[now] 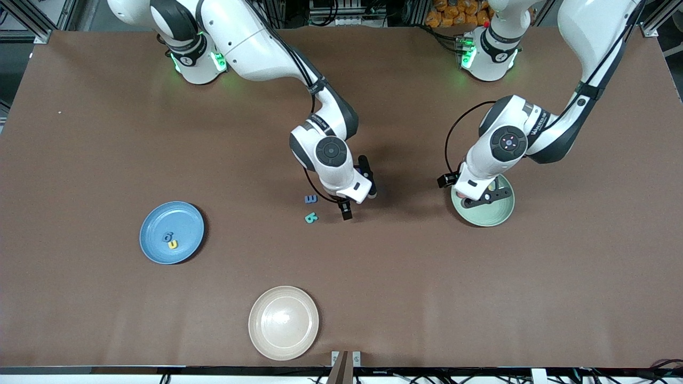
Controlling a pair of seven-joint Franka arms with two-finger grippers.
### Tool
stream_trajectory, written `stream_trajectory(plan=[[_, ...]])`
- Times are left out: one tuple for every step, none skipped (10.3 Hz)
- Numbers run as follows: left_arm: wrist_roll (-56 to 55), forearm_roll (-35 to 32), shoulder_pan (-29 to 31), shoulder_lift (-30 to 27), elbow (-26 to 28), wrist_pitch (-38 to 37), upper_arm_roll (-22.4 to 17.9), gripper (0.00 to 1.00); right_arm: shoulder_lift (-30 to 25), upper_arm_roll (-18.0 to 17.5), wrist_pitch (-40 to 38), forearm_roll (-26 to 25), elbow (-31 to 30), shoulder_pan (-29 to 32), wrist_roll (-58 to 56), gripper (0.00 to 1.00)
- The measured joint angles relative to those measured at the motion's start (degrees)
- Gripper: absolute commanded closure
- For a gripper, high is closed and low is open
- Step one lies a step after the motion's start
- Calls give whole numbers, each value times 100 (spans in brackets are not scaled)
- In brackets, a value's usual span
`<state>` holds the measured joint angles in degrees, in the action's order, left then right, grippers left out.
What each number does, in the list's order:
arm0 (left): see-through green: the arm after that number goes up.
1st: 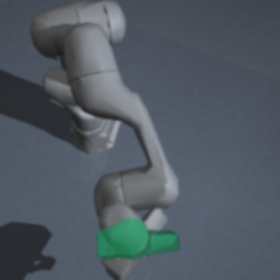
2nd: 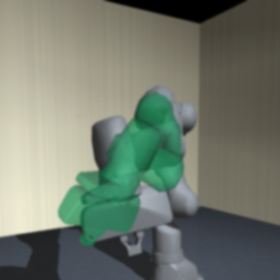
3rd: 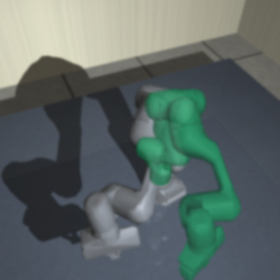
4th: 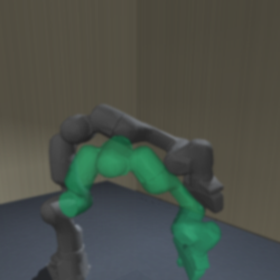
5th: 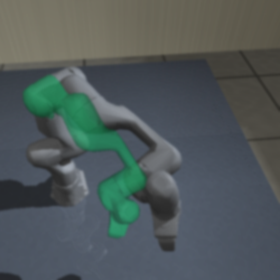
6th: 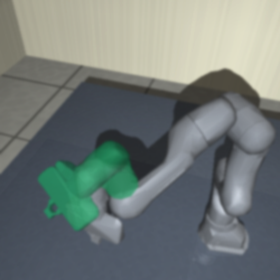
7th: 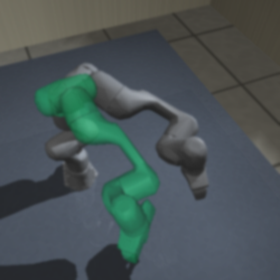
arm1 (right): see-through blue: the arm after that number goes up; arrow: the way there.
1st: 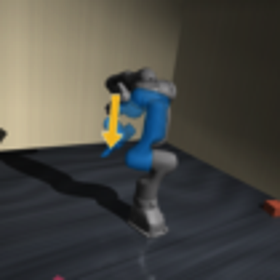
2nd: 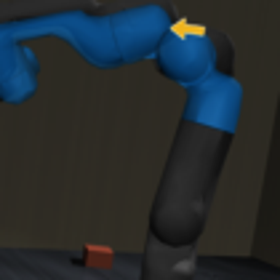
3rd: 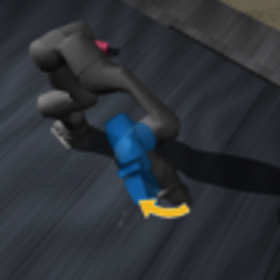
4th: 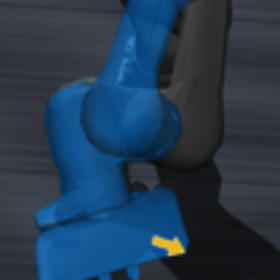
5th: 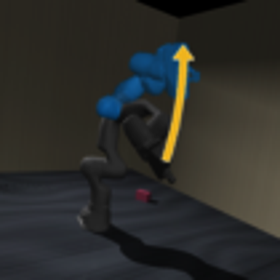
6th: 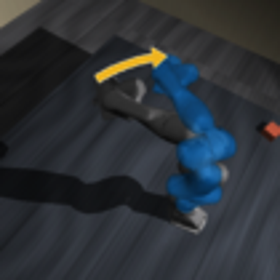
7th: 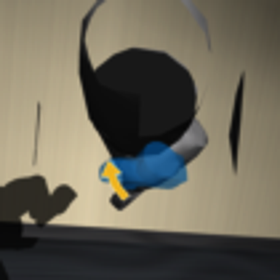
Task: Sort upper and lower case letters into plates
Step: 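Release the H on the green plate while the right gripper grasps w, then carry the pink w to the blue plate while the left gripper returns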
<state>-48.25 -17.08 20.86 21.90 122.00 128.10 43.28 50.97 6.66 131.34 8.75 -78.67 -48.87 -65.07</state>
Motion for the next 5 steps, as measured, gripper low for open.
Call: stream_trajectory(plan=[[-13, 0, -2, 15, -10, 0, -1, 0, 3, 0, 12, -26, -21, 0, 0, 0], [-14, 0, 0, 26, -17, 0, -4, 0, 3, 0, 17, -47, -33, 0, 0, 0], [-14, 0, 0, 35, -22, 0, -4, 0, 4, 0, 31, -77, -54, 0, 0, 0], [-14, 0, 0, 41, -28, 0, -5, 0, 7, 0, 67, -96, -82, 0, 0, 0], [-14, 0, 0, 42, -31, 0, -5, 0, 8, 0, 102, -104, -121, 0, 0, 0]])
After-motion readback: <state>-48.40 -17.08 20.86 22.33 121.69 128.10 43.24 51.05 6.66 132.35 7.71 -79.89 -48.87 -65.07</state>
